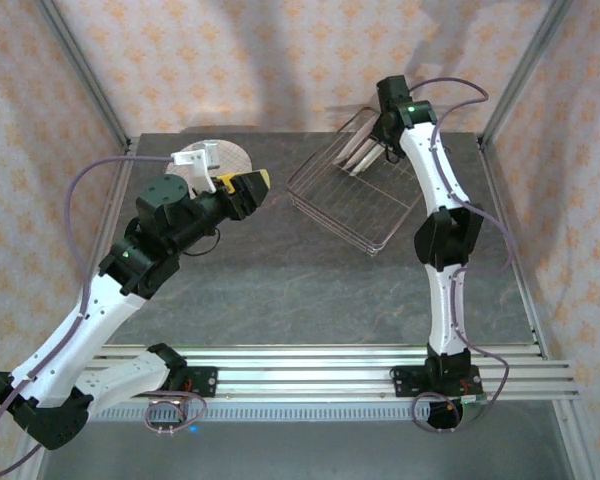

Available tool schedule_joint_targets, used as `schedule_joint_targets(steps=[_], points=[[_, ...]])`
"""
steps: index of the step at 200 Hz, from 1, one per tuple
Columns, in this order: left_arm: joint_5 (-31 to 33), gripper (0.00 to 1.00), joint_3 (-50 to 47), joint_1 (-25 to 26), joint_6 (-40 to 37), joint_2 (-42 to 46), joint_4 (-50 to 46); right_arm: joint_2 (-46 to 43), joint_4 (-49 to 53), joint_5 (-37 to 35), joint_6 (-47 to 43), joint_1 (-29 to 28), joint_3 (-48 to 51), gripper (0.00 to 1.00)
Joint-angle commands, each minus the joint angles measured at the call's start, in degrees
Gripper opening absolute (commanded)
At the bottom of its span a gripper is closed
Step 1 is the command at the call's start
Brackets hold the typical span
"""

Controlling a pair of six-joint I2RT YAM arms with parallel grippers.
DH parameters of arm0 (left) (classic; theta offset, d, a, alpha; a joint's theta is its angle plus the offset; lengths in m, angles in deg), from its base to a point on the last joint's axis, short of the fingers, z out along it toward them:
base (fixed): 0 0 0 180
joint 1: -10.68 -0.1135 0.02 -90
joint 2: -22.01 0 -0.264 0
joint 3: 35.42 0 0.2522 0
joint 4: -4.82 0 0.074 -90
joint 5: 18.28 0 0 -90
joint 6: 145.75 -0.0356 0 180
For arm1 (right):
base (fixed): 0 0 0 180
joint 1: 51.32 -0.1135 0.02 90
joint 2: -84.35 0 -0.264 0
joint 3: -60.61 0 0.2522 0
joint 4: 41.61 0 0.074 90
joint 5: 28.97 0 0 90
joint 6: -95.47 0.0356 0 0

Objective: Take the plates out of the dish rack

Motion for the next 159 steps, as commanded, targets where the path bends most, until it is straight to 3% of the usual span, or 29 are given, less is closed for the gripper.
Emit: schedule_joint_targets(steps=[1, 116, 159], points=[[1.4, 0.65, -0.76, 0.56, -1.24, 1.08, -0.61, 1.15, -0.97, -0.01, 0.81, 0.47, -2.32, 0.55], [2.29, 0.65, -0.55, 1.04, -1.17, 1.27, -2.13, 4.05, -2.17, 1.07, 1.84, 0.56, -3.86, 0.38], [2.29, 0.64, -0.69, 1.1, -0.89, 1.27, -1.98, 4.55, -2.77, 1.3, 1.63, 0.64, -4.29, 0.25]])
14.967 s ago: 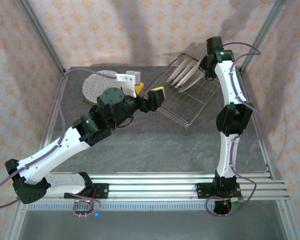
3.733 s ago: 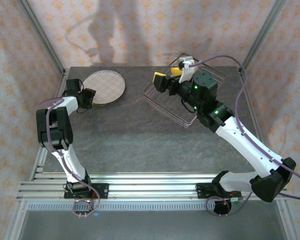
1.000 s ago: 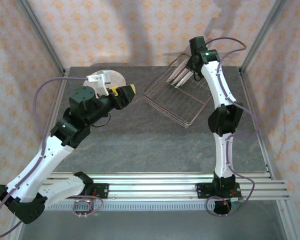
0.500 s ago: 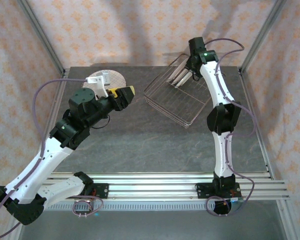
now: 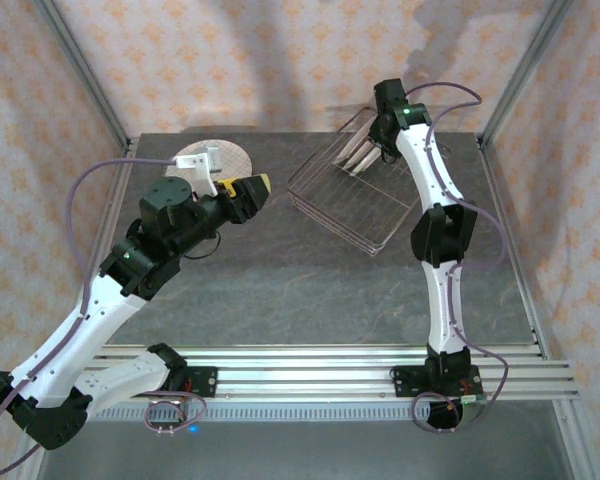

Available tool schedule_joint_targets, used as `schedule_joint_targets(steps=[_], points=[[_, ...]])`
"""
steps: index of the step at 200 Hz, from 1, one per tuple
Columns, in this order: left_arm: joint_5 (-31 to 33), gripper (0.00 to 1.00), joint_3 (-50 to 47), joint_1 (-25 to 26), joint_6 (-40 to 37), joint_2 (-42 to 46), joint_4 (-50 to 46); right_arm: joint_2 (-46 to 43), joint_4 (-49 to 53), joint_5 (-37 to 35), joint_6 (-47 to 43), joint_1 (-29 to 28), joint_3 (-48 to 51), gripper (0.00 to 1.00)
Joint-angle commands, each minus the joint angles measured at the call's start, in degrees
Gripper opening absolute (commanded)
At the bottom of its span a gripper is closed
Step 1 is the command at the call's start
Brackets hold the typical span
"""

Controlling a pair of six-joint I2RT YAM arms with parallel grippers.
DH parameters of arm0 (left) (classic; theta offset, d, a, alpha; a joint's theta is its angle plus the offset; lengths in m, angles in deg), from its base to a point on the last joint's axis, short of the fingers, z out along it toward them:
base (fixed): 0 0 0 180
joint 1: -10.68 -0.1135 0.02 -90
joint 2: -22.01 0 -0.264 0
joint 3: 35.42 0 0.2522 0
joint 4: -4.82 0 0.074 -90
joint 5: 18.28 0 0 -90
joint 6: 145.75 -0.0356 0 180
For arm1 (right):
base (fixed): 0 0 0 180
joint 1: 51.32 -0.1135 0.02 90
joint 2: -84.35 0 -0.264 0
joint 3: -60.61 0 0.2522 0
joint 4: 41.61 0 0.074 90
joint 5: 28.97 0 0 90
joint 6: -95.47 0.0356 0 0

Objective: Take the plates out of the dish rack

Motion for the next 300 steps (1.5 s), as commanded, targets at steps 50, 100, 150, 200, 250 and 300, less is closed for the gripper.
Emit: schedule_joint_targets(steps=[50, 100, 150, 200, 250, 300], points=[[1.34, 0.65, -0.34, 0.53, -0.39, 0.97, -0.34, 0.37, -0.01, -1.04, 0.35, 0.24, -4.4, 0.16], [1.07, 0.65, -0.49, 0.7, -0.1, 0.79, 0.1, -0.88, 0.5, -3.31, 0.55, -0.71, -6.84, 0.11], [0.84, 0.65, -0.68, 0.8, 0.25, 0.66, 0.58, -2.93, 1.05, -6.36, 1.9, -1.68, -7.36, 0.09], [0.55, 0.65, -0.64, 0.88, 0.41, 0.18, 1.21, -4.22, 2.82, -9.32, 2.98, -2.01, -8.77, 0.07], [0.49, 0.65, -0.86, 0.88, 0.42, 0.49, 1.24, -5.76, 4.2, -10.47, 3.23, -2.11, -8.88, 0.06], [0.62, 0.65, -0.86, 0.97, 0.69, 0.6, 1.42, -7.65, 4.61, -11.02, 3.58, -2.34, -8.86, 0.03]])
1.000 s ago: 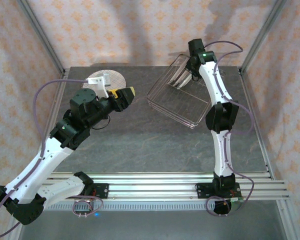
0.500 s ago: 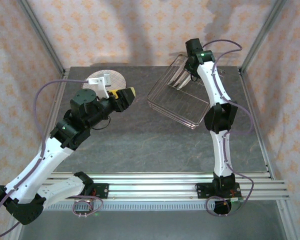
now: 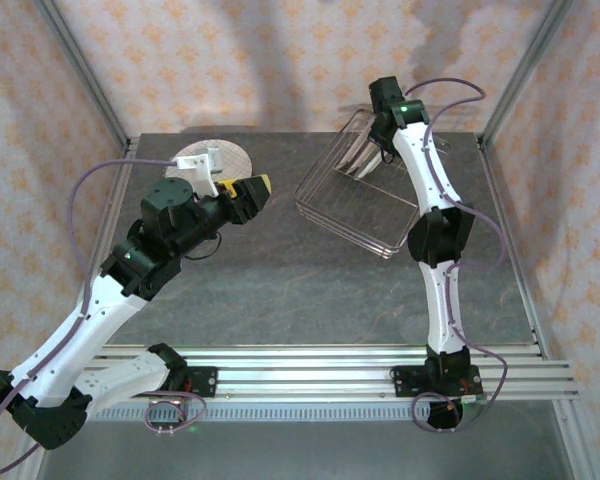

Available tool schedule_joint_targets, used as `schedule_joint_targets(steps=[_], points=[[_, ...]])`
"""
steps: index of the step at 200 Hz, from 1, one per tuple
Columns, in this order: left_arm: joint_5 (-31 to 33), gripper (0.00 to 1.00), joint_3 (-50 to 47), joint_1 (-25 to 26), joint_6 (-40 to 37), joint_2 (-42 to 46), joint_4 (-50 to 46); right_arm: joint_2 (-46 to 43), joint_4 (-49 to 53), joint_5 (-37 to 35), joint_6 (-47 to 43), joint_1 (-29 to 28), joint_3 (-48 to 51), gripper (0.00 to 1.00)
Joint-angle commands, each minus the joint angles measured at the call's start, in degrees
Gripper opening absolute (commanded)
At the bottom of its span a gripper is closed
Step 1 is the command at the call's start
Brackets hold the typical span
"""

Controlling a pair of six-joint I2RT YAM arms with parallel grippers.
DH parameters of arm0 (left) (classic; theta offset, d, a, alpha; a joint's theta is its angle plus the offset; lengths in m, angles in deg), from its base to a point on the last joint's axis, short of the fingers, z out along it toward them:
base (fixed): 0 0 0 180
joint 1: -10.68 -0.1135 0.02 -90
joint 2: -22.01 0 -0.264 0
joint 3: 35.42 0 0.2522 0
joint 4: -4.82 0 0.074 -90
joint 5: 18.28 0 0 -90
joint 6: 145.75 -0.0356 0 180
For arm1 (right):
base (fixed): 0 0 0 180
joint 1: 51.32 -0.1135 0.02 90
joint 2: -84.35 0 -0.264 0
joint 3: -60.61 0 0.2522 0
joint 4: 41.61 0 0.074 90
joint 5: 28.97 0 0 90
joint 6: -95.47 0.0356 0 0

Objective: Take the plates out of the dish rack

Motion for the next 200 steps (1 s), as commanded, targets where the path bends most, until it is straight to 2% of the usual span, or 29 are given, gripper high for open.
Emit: schedule_joint_targets(steps=[1, 66, 200], points=[[0.23, 0.65, -0.45, 0.6, 0.47, 0.61, 1.33, -8.06, -2.06, -3.56, 0.74, -0.66, -3.94, 0.03], [0.42, 0.65, -0.45, 0.78, 0.76, 0.61, 1.68, -10.21, -1.52, -4.43, 0.84, -0.65, -3.94, 0.03], [-0.29, 0.65, 0.83, 1.37, 2.14, -0.35, 3.97, -19.03, 8.78, -7.89, 3.41, -0.66, -2.71, 0.0]])
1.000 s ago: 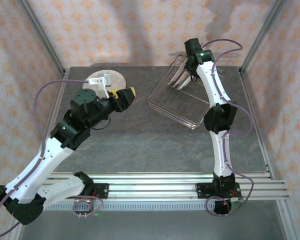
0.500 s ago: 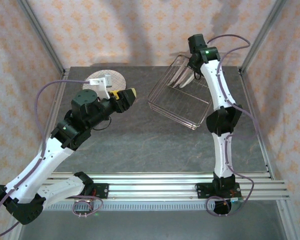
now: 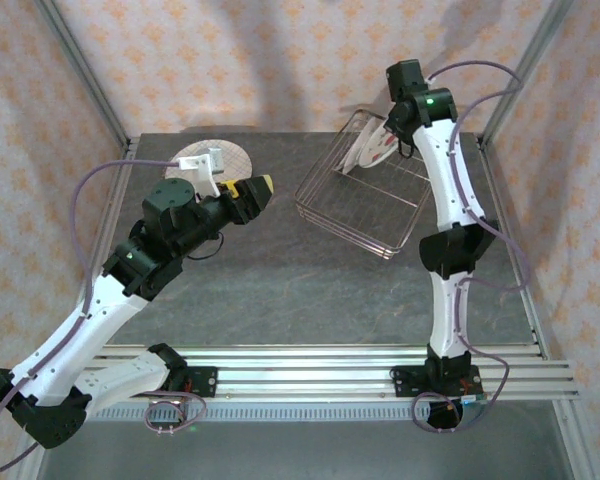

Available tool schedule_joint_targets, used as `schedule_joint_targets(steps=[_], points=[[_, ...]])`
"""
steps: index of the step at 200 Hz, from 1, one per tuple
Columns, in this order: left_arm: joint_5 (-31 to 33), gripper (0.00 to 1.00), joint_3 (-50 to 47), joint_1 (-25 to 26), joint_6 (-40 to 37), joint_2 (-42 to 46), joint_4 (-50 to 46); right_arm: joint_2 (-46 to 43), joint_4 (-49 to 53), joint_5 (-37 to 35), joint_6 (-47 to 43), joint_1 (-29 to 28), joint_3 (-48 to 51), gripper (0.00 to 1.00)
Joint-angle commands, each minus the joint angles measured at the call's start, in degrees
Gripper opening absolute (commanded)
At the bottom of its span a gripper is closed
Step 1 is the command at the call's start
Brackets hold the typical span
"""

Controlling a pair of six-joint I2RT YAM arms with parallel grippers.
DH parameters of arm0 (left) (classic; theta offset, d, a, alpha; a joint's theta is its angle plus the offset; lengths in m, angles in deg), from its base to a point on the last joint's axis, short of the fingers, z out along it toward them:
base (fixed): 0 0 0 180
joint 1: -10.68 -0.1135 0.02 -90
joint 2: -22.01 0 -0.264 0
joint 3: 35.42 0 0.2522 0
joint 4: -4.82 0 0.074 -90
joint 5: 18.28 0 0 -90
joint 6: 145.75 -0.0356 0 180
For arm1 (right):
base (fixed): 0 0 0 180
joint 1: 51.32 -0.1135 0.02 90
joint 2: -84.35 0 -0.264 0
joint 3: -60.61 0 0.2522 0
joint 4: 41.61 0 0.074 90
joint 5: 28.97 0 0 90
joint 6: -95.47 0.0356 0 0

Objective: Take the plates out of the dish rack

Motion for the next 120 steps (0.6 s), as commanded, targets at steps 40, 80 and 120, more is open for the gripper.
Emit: schedule_joint_targets(steps=[40, 80, 120], points=[[-0.52, 0.65, 1.85, 0.82, 1.06, -0.82, 3.64, -12.86, 3.66, -5.66, 2.28, -0.45, 1.32, 0.0], [-0.97, 0.65, 2.21, 1.18, 2.12, -1.57, 5.12, -19.4, 5.65, -7.23, 2.11, -0.16, 5.66, 0.0], [-2.06, 0.65, 3.24, 1.66, 3.5, -3.67, 6.45, -24.63, 9.12, -8.76, 1.44, -0.11, 7.38, 0.0]])
